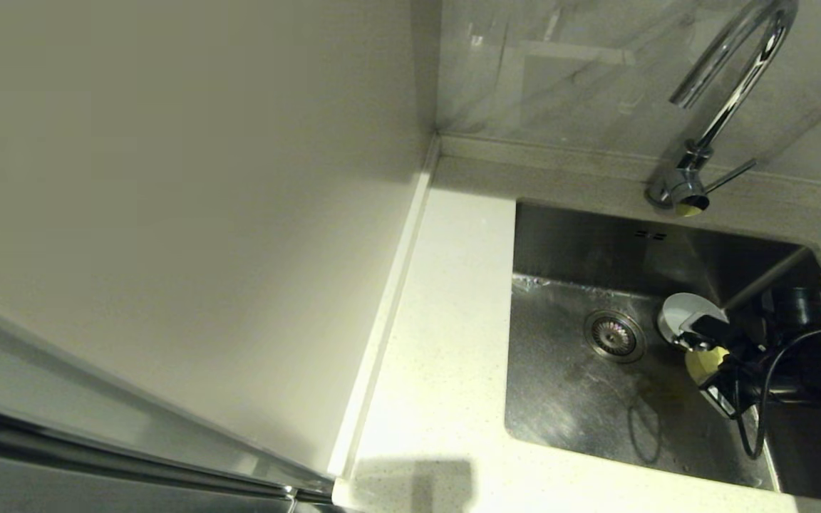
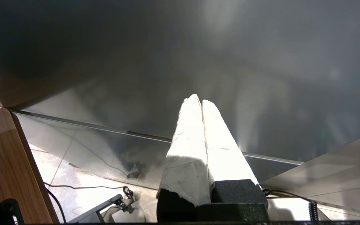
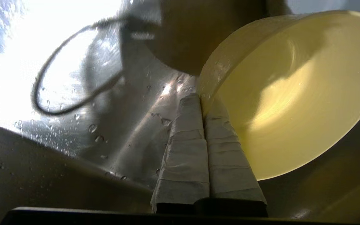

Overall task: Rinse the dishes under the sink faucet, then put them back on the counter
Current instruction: Put a bowl into the sink

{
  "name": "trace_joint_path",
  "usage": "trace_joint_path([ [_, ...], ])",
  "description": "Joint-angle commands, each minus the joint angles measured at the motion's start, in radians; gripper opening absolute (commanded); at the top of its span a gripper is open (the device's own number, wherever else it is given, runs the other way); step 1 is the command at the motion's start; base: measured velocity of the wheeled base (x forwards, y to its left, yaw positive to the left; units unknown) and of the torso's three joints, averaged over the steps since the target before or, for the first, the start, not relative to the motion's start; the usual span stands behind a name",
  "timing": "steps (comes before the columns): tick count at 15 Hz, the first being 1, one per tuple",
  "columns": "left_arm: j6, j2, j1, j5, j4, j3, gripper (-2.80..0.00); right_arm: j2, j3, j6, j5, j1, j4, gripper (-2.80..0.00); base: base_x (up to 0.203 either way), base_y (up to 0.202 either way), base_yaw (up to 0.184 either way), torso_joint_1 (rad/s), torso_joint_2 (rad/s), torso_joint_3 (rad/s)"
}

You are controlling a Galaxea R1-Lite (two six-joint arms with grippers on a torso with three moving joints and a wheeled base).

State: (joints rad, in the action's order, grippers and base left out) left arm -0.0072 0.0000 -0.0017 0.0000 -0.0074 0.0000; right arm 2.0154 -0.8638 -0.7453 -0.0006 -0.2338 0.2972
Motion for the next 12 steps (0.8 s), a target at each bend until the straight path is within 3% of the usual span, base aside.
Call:
trace_joint_path([
  [1,0.0,0.0,0.0,0.0,0.0,0.003,-2.8,0.037,0.002,-0.005,-0.007,-0.004,0.005,-2.8,0.0,0.0,0.0,0.0,0.0,0.0],
  [6,0.0,0.0,0.0,0.0,0.0,0.003,-2.8,0.07,-0.006,-0.042,-0.042,-0.027,0.008,-2.8,0.0,0.0,0.0,0.0,0.0,0.0],
  [7,0.0,0.0,0.0,0.0,0.0,0.003,-2.8,0.075,-0.012,-0.042,-0.042,-0.027,0.008,0.0,0.0,0.0,0.0,0.0,0.0,0.0],
  [12,0.0,0.0,0.0,0.0,0.0,0.003,-2.8,0.094,-0.027,-0.042,-0.04,-0.027,0.008,0.0,0.0,0.0,0.0,0.0,0.0,0.0],
])
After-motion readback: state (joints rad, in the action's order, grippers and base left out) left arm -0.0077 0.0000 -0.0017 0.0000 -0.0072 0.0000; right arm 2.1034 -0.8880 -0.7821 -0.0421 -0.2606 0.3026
